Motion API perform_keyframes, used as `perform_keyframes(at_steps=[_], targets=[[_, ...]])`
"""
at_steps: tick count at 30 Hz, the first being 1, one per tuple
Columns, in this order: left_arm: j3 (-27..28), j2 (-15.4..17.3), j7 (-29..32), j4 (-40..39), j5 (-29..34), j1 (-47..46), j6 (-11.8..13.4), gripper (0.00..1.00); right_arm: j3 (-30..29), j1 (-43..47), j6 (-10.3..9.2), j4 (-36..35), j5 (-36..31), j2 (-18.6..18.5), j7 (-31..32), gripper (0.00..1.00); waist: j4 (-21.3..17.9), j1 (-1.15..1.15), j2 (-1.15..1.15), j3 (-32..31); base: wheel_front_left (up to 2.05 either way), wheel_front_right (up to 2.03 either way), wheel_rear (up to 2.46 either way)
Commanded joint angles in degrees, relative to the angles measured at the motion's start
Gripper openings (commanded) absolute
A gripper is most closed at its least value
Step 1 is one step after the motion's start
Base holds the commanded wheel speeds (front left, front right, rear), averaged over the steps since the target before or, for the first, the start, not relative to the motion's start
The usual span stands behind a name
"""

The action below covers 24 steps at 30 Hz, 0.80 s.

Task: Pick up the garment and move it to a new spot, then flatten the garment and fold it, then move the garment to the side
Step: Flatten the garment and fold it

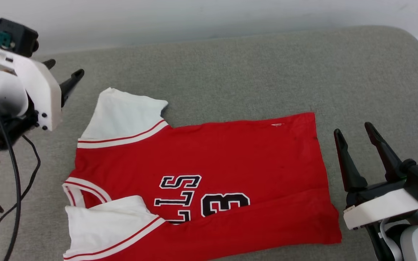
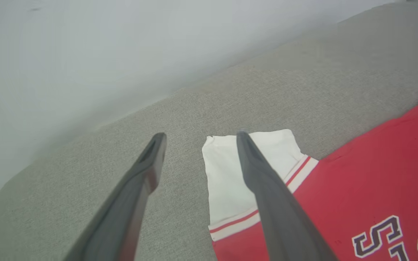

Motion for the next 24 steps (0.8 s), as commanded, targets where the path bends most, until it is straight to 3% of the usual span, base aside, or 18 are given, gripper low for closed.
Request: perform_keyframes(at_steps=[1, 5, 10, 24], targets=[[-0.57, -0.72, 2.50, 0.77, -0.23, -1.57, -0.50, 1.00, 0.10, -1.08, -0.05, -0.26, -0.40, 0.52, -0.55, 1.00, -2.38, 0.00, 0.00, 3.51, 0.00, 0.00, 0.00], [-2.18, -0.54, 12.37, 3.30, -0.88, -6.53, -1.65, 1.00, 0.61, -2.73, -0.05, -0.44, -0.82, 1.08, -1.35, 1.00, -4.03, 0.00, 0.00, 7.01, 0.00, 0.00, 0.00], [-4.08, -0.30, 20.15, 5.73, -0.49, -10.53, -2.38, 1.00, 1.09, -4.56, -0.05, -0.51, -1.17, 1.44, -2.34, 1.00, -5.62, 0.00, 0.00, 10.78, 0.00, 0.00, 0.00], [-7.16, -1.93, 21.52, 12.17, 1.18, -10.86, -3.33, 1.00, 1.84, -8.11, -0.05, -0.47, -1.83, 1.63, -3.40, 1.00, -6.70, 0.00, 0.00, 17.84, 0.00, 0.00, 0.00]])
